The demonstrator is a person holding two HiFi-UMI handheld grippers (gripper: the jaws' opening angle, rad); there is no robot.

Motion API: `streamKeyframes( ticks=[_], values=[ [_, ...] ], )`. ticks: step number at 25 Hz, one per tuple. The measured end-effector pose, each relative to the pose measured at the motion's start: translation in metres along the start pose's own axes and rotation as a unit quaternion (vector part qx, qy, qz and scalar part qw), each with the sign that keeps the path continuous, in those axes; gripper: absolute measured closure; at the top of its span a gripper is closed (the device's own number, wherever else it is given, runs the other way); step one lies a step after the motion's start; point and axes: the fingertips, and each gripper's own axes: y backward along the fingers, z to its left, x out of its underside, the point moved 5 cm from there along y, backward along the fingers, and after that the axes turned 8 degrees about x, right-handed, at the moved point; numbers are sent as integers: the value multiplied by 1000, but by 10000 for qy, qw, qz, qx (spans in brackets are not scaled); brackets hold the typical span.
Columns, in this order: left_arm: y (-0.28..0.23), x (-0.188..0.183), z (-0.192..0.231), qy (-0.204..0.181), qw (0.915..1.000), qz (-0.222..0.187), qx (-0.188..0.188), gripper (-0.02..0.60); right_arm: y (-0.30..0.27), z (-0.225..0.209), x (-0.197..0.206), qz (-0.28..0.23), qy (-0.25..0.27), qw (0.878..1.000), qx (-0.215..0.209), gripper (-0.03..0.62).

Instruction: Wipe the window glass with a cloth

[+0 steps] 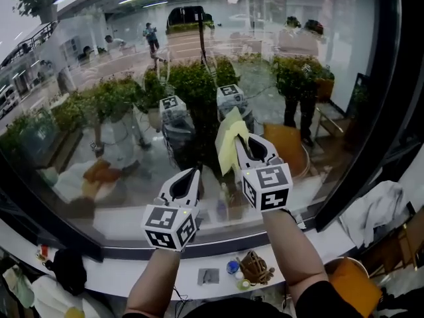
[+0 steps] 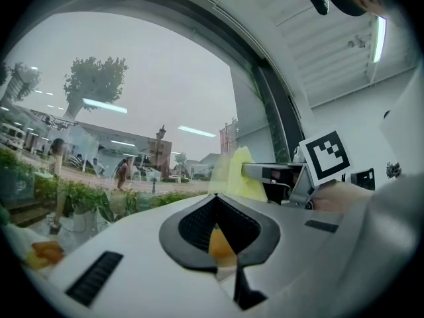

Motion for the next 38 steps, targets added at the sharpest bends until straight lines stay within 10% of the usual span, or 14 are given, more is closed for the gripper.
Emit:
streamKeyframes(
  ticks=[38],
  values=[
    [-243,44,-220,79,9900,287,1377,574,79,-339,76,321,13,9927,1162,542]
  ],
)
